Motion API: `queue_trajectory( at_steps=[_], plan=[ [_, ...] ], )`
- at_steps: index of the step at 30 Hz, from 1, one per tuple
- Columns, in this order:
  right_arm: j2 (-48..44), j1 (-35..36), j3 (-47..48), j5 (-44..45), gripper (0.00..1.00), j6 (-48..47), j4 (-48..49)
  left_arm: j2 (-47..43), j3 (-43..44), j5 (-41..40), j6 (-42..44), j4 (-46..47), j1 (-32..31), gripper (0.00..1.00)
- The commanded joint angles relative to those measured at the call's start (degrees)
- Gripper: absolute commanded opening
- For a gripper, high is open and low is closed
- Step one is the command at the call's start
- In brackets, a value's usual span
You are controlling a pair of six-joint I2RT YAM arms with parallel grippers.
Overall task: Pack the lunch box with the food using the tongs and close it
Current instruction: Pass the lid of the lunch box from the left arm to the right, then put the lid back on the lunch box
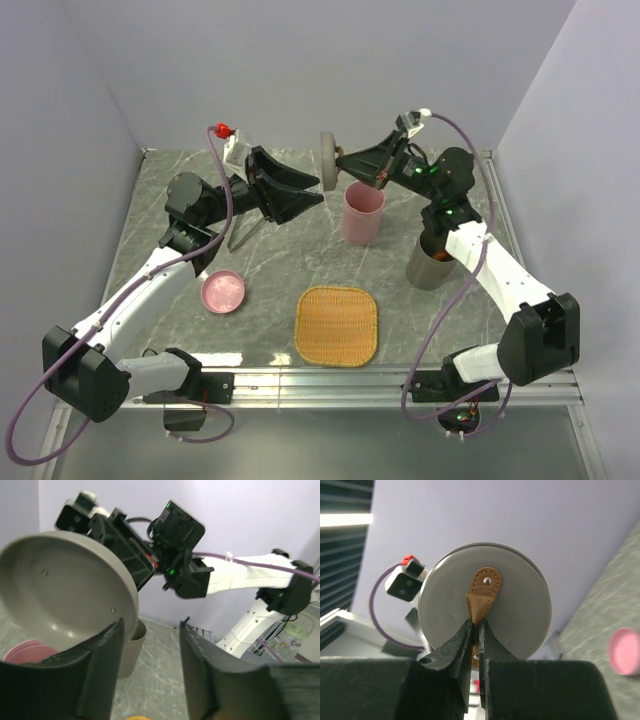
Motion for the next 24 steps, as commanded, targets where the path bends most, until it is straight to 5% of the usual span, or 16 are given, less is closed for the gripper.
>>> queue_trajectory(
  at_steps=[1,4,5,7,9,12,18,24],
  plan=[
    [-4.87,-3.32,2.79,-1.92,0.0,-9.29,-5.76,-1.6,3.86,-0.64,3.26,-6.25,-0.09,0.59],
    [-7.07,-7.36,5.51,-4.81,0.0,-19.83,-16.47,-2.48,5.79,-2.49,6.77,-11.45,0.7,0.78],
    [-7.69,-9.63,7.69,-5.44,0.0,-23.25,-20.24,-2.74,7.63,-3.8,9.57,-16.95,1.13,0.91],
    [-8.58,-11.41,14.69,-6.32,0.0,-37.64,-35.95,-2.92,10.26,-5.3,14.31,-25.74,1.49,0.99],
    [-7.36,-12.64,22.36,-3.44,0.0,-57.08,-60.2,-2.75,12.38,-8.63,17.05,-32.27,1.58,1.0],
    [-5.68,-12.82,33.45,6.4,0.0,-75.33,-81.01,-0.56,18.35,-14.68,22.32,-46.77,1.67,0.99],
    [-4.01,-13.7,38.57,23.99,0.0,-95.67,-100.41,2.79,24.52,-24.54,29.19,-62.69,1.93,0.99],
    [-1.47,-15.98,38.92,31.37,0.0,-102.9,-109.21,2.88,24.26,-25.87,32.27,-66.4,2.28,1.0]
  ],
)
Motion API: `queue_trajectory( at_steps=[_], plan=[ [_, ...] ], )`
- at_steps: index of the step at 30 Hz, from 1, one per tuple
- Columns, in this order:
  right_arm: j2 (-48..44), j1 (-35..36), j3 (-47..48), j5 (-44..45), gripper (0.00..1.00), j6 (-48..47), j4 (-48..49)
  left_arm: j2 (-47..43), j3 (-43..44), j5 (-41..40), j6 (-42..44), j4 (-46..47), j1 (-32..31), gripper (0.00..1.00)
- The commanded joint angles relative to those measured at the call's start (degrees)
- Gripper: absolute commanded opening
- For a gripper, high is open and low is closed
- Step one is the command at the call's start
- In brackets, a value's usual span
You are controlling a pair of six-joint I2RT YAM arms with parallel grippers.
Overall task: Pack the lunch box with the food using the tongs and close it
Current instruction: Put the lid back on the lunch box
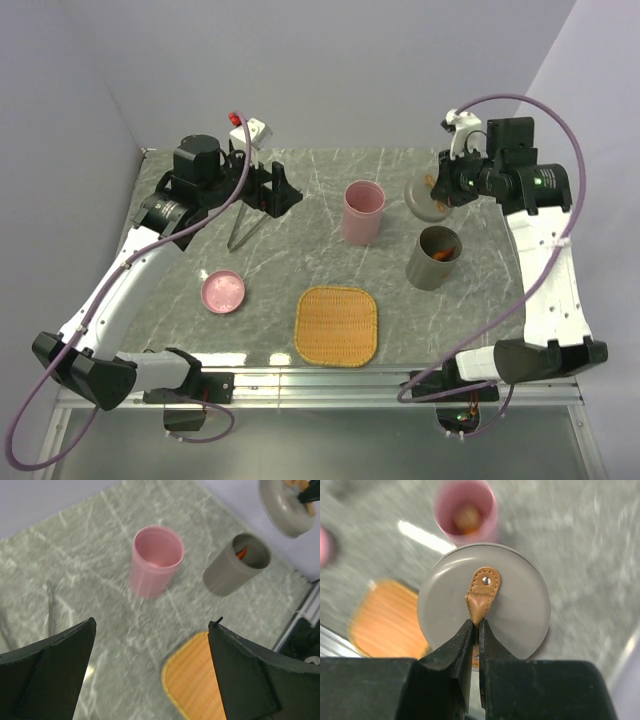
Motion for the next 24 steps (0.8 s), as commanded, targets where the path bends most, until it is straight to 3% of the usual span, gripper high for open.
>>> queue_trajectory(
  at_steps=[1,8,24],
  plan=[
    [2.15,-1.84,0.47,7.65,0.0,-9.93,-10.43,-0.66,0.94,-4.62,3.88,-4.46,0.4,0.99],
    [7.25,-3.51,-0.49,9.85,0.0,-12.13,-14.75,-1.19,-0.21,-5.77,4.67,-7.0,1.89,0.99],
    [0.92,-4.13,-20.17,9.23,0.0,-8.71,1.34,-4.0,-2.58,-5.6,4.14,-7.36,5.32,0.99]
  ],
)
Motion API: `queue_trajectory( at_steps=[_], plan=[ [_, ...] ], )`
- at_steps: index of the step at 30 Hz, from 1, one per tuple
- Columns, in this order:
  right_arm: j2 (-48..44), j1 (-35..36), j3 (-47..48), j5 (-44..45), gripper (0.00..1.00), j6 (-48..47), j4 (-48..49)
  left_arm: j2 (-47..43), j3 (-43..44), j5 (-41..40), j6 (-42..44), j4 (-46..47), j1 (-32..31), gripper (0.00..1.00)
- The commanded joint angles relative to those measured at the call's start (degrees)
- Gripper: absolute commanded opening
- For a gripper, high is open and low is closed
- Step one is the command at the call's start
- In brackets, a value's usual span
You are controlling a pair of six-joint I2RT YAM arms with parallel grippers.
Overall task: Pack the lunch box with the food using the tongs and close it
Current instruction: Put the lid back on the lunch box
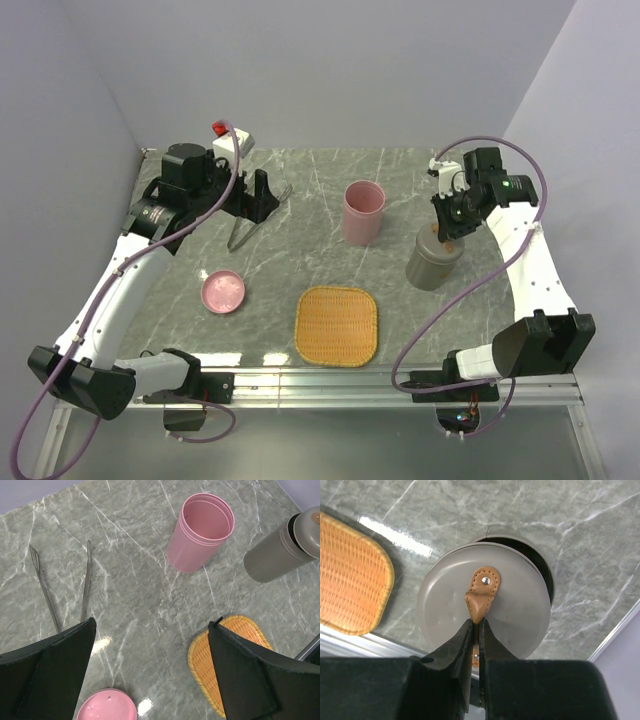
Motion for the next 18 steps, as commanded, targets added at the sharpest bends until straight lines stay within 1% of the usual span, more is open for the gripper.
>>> queue_trajectory(
  at_steps=[1,9,16,18],
  plan=[
    [-2.29,-0.53,-1.73,0.55,0.0,1.17,6.25,-1.23,0.72,0.41,0.01,0.66,0.49,0.99],
    [-2.82,-0.79,-5.77,1.26,0.0,1.87,10.48,-0.88,0.72,0.85,-0.34,0.84,0.93,0.99],
    [-2.73,-2.02,-6.48,0.12,0.0,1.26,10.48,-1.4,-0.25,1.55,-0.51,1.19,1.2,0.99],
    [-2.91,-3.77,-6.66,-0.06,0.0,1.08,10.57,-1.23,-0.25,1.9,-0.69,1.28,1.2,0.99]
  ],
)
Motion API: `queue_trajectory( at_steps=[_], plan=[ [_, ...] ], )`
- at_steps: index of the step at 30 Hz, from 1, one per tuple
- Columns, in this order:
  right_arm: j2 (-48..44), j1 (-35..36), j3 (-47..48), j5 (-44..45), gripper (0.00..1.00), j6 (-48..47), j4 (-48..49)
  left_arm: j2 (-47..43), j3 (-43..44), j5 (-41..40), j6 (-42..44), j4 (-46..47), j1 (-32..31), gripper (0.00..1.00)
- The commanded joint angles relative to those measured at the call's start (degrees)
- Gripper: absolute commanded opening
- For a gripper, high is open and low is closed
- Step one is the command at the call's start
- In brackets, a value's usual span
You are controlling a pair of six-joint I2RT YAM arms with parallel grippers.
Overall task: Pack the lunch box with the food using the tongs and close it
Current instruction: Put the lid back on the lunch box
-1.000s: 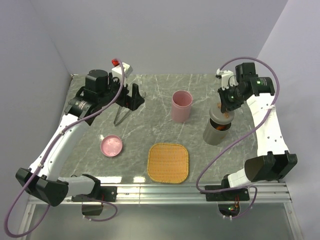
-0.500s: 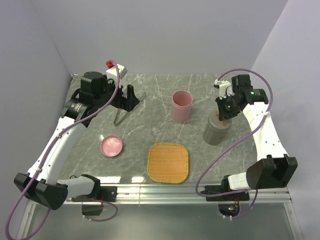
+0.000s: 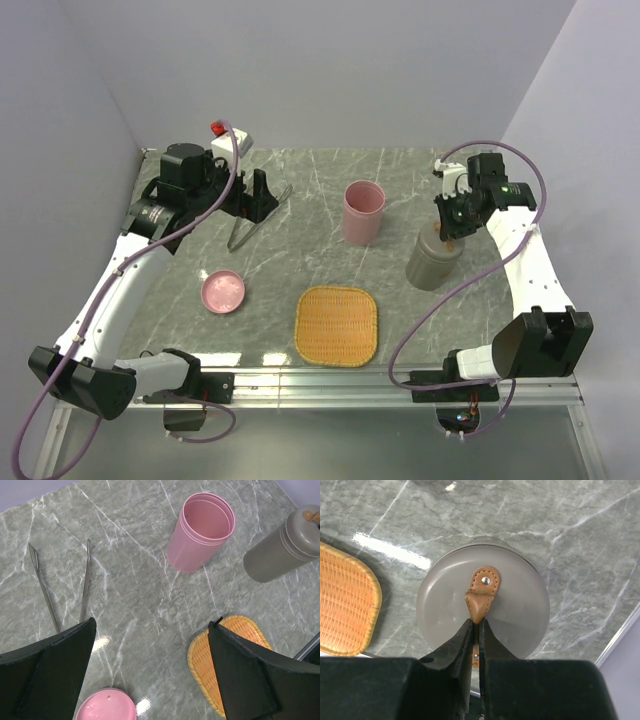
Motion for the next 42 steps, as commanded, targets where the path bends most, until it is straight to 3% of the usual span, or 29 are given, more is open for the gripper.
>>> queue_trajectory(
  at_steps=[1,26,42],
  plan=[
    [-1.99,-1.7,-0.52,-0.39,0.0,-0.25,2.15,-1.05,-0.08,1.31,-0.67,1.36,0.5,0.99],
    [0.03,-1.7,-5.7,-2.5,0.0,0.1,2.24,-0.52,-0.51,1.49,-0.76,1.45,0.76,0.99],
    [-1.73,-2.32,-5.97,3.57,0.0,4.59,-3.47,1.23,-0.6,1.49,0.47,-1.45,2.08,0.99]
  ],
)
